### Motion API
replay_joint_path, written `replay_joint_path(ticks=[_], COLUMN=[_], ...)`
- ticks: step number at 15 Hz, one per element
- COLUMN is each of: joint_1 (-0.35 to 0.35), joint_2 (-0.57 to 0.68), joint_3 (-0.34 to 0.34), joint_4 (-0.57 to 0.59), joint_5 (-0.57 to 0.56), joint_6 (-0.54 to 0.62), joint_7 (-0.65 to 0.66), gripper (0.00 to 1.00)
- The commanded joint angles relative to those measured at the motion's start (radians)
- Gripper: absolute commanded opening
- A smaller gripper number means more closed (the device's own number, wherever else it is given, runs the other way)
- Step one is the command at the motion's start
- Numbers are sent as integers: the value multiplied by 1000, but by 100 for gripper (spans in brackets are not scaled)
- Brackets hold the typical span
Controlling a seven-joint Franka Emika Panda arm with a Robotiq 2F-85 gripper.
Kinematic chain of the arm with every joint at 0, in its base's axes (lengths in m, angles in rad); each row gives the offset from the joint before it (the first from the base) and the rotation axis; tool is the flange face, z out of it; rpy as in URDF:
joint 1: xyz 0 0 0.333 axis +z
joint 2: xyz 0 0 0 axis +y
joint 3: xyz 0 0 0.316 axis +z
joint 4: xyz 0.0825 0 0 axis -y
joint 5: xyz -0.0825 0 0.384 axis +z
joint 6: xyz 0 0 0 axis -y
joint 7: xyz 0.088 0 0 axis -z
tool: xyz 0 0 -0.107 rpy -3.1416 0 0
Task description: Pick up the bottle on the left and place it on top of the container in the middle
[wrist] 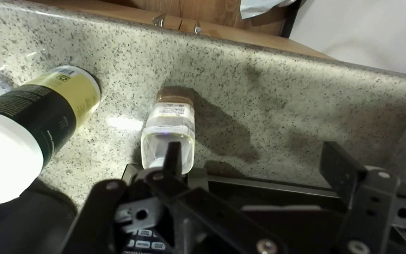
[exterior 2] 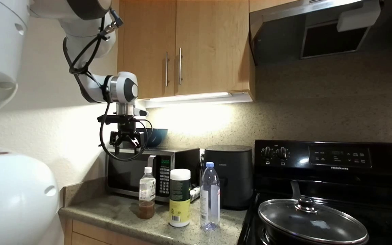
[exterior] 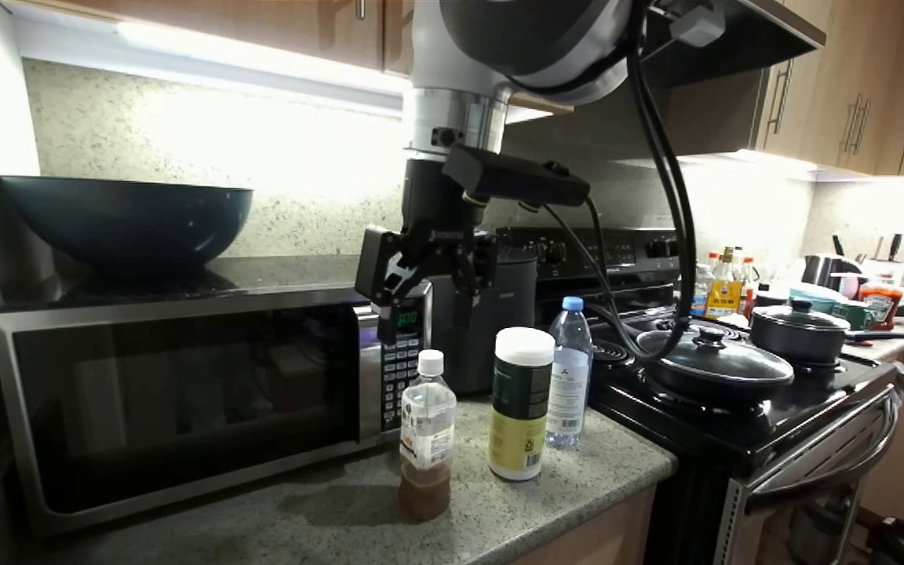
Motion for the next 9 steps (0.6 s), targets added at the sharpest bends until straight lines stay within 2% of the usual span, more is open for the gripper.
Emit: replay_joint_path(ticks=[1,9], joint_1=[13,0], joint_2=[6,101], joint_3=[-14,-55], joint_4=[9,101], joint_5=[1,30], joint_6=[-4,31], joint_7=[0,68], gripper=[100,100])
